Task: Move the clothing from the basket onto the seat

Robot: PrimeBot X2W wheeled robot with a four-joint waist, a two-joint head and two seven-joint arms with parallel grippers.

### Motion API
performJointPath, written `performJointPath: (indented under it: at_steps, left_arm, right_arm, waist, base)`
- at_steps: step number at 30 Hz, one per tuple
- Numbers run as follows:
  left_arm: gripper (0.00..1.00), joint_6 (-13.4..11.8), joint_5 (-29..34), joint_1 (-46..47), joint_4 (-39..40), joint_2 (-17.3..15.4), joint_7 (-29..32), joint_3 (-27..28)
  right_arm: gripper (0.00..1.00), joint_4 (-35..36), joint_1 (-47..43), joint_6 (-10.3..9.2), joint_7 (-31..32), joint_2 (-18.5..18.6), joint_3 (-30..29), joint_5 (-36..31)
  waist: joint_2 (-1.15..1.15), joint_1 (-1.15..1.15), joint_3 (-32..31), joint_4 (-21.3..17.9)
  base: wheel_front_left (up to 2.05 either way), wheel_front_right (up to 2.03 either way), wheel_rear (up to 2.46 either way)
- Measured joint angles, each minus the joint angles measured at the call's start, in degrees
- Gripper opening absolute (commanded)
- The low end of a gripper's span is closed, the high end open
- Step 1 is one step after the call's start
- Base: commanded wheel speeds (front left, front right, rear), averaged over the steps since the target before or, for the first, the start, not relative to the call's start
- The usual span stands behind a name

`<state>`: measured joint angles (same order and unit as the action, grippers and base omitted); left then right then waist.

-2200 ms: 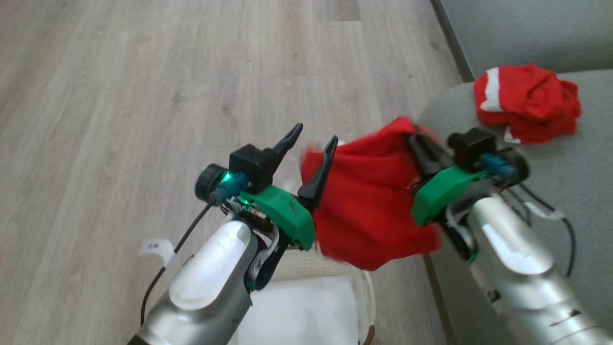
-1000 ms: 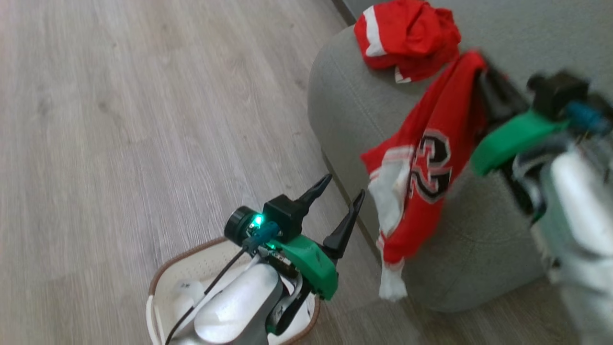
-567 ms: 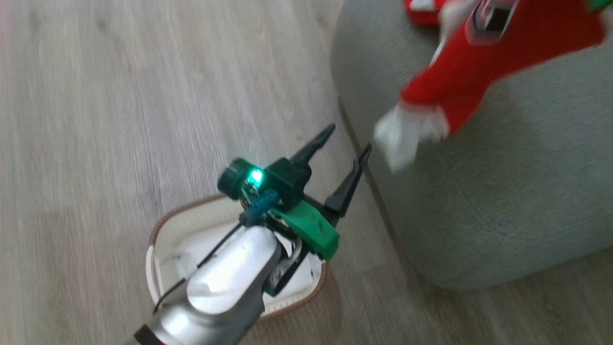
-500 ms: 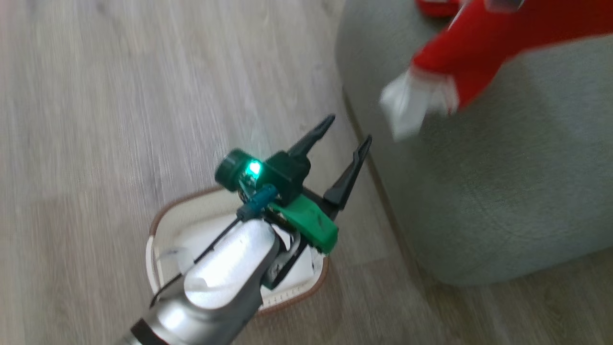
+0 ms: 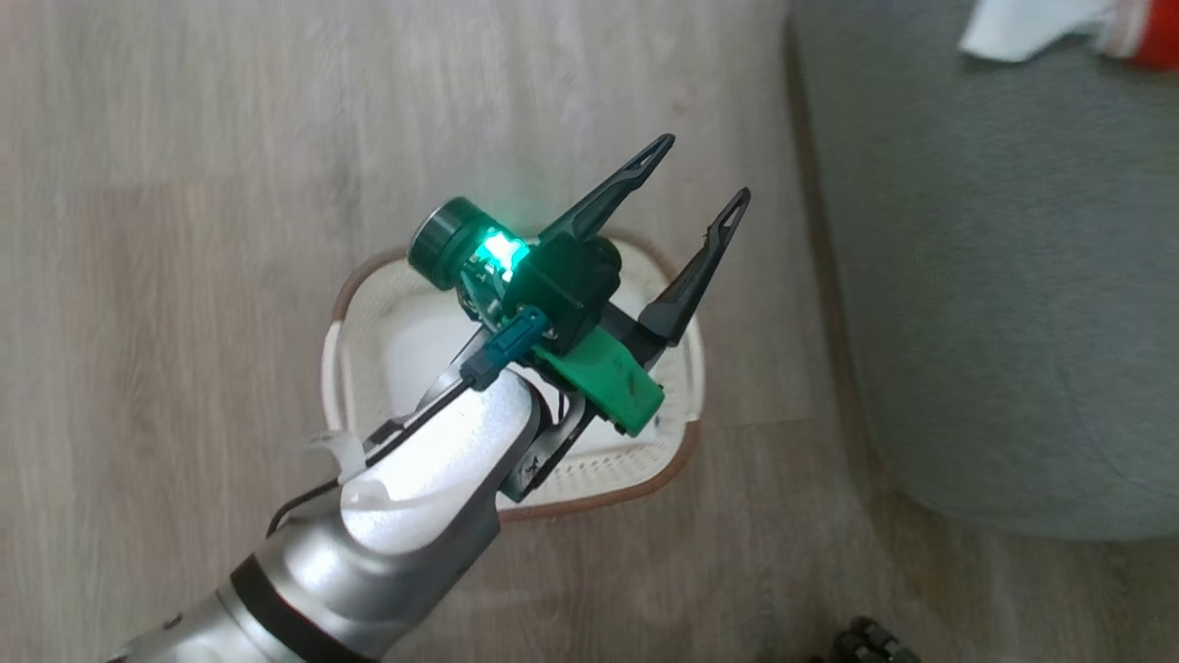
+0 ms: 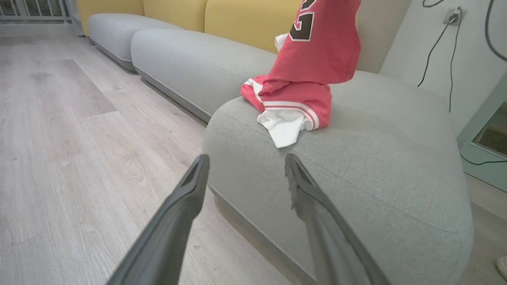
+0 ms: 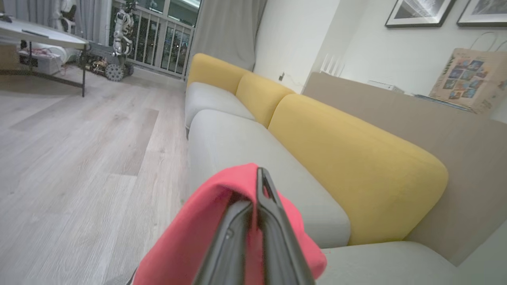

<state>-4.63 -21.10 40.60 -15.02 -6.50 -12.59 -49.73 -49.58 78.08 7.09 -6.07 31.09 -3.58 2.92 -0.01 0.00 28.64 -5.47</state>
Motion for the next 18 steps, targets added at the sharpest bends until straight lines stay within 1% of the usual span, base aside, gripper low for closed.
performJointPath:
  at_steps: [4, 8, 9, 10, 11, 12, 18]
  left_arm:
    - [1.00, 0.0, 0.7, 0.7, 0.8, -0.5, 0.5, -0.3]
    - [1.00, -0.5, 0.8, 1.1, 1.5, -1.0, 0.9, -0.3]
    - [1.00, -0.8, 0.8, 1.2, 1.5, -1.1, 0.9, -0.3]
    - [1.00, -0.8, 0.8, 1.2, 1.5, -1.1, 0.9, -0.3]
    - [1.00, -1.0, 0.8, 1.2, 1.5, -1.5, 0.9, -0.3]
    - [1.00, -1.0, 0.8, 1.2, 1.5, -1.5, 0.9, -0.3]
    - [1.00, -1.4, 0.8, 1.2, 1.7, -2.0, 0.9, -0.3]
  right_arm:
    - [0.00, -5.2, -0.1, 0.00, -2.7, -0.7, -5.4, -4.7]
    - [0.00, -9.8, -0.8, 0.00, -4.4, -3.0, -9.5, -9.6]
    - [0.00, -10.4, -1.5, 0.00, -4.7, -3.7, -10.1, -11.0]
    - [0.00, -10.4, -1.5, 0.00, -4.7, -3.7, -10.1, -11.0]
    - [0.00, -11.9, -3.1, 0.01, -4.9, -4.9, -11.7, -13.7]
    - [0.00, -11.9, -3.1, 0.01, -4.9, -4.9, -11.7, -13.7]
    - [0.00, -13.6, -5.6, 0.00, -5.6, -5.5, -17.5, -19.3]
  waist:
    - [0.00, 0.00, 3.0, 2.4]
    - [0.00, 0.00, 5.6, 3.8]
    - [0.00, 0.01, 6.1, 4.0]
    - [0.00, 0.01, 6.1, 4.0]
    - [0.00, 0.01, 6.7, 4.1]
    - [0.00, 0.01, 6.7, 4.1]
    - [0.00, 0.00, 6.7, 3.3]
  base:
    - [0.00, 0.00, 0.00]
    - [0.00, 0.00, 0.00]
    - [0.00, 0.00, 0.00]
    - [0.00, 0.00, 0.00]
    - [0.00, 0.00, 0.00]
    - [0.00, 0.00, 0.00]
    - [0.00, 0.00, 0.00]
